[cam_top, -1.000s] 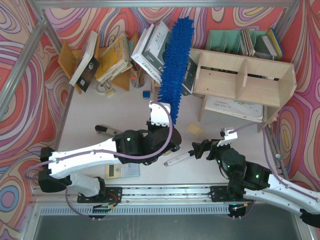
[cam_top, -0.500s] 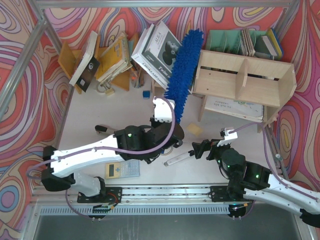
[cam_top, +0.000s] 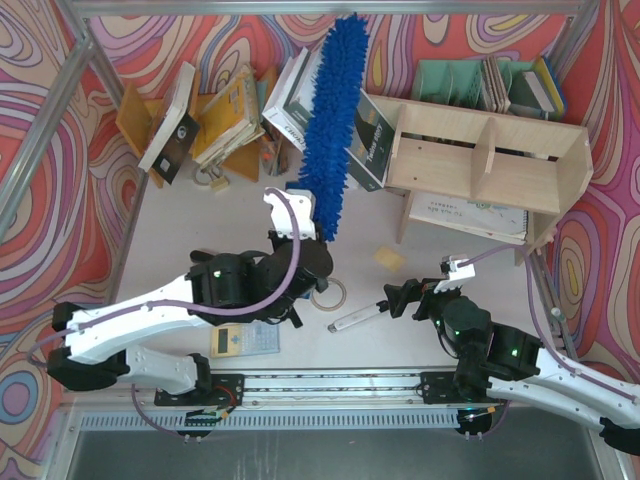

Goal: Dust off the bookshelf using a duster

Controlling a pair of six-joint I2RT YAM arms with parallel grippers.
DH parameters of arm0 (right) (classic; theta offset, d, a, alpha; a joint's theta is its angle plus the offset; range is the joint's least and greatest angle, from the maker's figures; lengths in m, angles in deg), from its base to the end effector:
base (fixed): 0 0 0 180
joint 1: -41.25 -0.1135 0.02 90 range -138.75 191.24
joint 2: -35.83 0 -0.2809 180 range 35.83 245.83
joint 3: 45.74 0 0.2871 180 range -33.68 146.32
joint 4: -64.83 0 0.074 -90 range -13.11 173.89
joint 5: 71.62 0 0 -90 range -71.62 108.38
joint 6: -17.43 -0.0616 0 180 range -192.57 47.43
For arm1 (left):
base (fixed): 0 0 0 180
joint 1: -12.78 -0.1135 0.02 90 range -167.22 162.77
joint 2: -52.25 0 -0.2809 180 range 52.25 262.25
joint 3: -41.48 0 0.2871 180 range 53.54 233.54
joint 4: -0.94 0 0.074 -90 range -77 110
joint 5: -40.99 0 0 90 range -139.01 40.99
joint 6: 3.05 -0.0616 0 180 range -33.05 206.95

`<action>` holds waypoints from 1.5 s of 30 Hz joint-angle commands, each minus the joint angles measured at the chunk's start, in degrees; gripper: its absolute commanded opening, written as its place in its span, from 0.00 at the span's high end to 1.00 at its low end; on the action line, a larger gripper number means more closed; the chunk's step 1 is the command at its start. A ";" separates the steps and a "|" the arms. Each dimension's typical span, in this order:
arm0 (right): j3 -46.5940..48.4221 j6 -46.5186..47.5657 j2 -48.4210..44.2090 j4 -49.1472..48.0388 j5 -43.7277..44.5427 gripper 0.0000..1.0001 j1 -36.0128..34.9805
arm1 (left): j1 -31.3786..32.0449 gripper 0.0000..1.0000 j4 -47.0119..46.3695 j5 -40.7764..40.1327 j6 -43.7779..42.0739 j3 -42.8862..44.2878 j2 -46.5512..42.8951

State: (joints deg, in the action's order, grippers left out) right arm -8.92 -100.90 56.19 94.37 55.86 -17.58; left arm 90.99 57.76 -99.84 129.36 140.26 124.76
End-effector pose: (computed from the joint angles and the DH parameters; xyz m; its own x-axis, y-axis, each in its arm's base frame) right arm 0.1106 0.1104 0.2648 -0.2797 0.2651 -0.9227 -0.2721 0.8998 0.3410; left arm 0.1061 -0.2744 0.4511 -0.4017 -0.1605 -0.9016 0.2857 0.9134 -0.2899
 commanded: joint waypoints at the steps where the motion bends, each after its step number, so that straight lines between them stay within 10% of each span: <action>1: -0.04 -0.29 -0.41 -0.16 1.06 0.02 0.03 | -0.37 1.00 -1.60 0.76 0.98 -1.44 2.87; 16: -0.01 -0.42 -0.68 -0.07 1.04 0.02 0.03 | 0.30 1.00 -11.98 4.76 -7.99 -9.19 7.09; 29: -0.05 -0.45 -0.12 -0.14 1.01 0.02 0.01 | 2.39 1.00 -63.20 -6.33 -61.96 -43.38 -16.28; 34: 0.11 -0.41 0.89 -0.31 0.96 0.02 0.03 | -0.88 1.00 -74.15 4.81 -79.22 -51.42 -24.50; 45: 0.43 -0.41 2.36 -0.41 0.89 0.02 0.03 | -27.89 1.00 -59.14 33.63 -84.85 -43.81 -32.16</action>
State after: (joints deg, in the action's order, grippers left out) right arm -8.92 -101.08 58.23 94.34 55.86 -17.58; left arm 72.43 -4.40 -81.04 46.50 91.43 92.58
